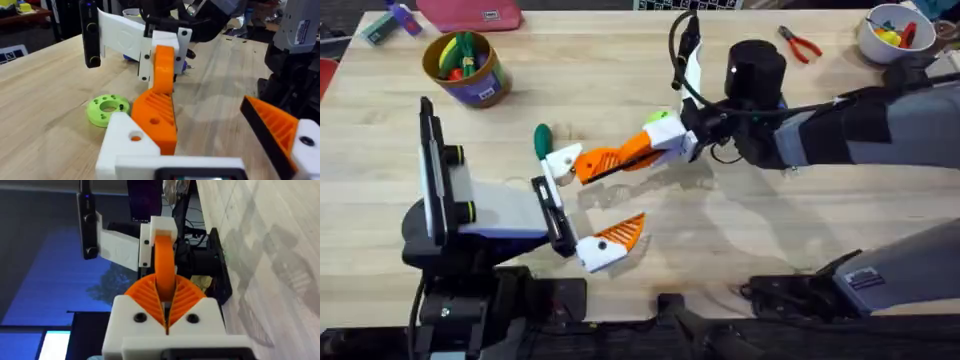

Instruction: Pick up the gripper from the table and insert it into the empty holder that is missing its gripper. Then pick up a screw, insert it into the mounting hole, and use the screwdriver to tighten it. Finally, clean up the table by picking up the vegetable and placing it into the bucket.

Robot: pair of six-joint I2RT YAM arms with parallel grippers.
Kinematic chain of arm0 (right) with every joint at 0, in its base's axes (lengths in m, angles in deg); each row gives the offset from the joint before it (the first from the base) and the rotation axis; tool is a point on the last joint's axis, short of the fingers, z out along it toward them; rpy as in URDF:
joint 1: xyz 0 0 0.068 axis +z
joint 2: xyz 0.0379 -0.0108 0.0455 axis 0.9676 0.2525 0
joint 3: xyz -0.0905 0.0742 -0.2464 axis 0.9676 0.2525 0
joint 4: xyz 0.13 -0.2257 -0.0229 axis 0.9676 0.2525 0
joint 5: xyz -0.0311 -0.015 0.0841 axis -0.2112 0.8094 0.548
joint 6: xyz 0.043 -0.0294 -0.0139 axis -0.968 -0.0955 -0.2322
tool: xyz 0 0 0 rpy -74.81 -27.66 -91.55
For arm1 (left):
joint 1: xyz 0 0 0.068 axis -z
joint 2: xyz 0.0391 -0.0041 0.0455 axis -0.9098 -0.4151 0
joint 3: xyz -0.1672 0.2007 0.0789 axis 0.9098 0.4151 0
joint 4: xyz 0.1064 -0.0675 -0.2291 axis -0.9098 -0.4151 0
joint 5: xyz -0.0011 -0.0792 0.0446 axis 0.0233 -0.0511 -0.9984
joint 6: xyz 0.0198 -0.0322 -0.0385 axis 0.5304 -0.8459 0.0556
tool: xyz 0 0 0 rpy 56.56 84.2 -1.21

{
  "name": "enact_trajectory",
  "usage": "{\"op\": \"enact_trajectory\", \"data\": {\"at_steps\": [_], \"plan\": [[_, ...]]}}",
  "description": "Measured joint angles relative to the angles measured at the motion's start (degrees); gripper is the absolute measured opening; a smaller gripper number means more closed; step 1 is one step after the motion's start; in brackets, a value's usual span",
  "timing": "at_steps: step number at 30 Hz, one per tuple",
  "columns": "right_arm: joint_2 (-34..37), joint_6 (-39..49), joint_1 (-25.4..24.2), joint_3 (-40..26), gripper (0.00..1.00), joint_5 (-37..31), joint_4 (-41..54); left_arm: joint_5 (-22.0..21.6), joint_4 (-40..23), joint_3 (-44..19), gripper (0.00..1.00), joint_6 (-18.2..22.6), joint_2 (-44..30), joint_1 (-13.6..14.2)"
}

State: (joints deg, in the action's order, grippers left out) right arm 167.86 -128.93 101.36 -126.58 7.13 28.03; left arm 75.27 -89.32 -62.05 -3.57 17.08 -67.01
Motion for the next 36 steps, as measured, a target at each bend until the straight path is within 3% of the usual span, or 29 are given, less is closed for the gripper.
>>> {"op": "enact_trajectory", "data": {"at_steps": [36], "plan": [[-0.02, -0.34, 4.30, -2.91, 0.009, -7.44, 0.62, -0.68, 0.13, 0.00, 0.985, 0.70, 0.00, -0.13]]}}
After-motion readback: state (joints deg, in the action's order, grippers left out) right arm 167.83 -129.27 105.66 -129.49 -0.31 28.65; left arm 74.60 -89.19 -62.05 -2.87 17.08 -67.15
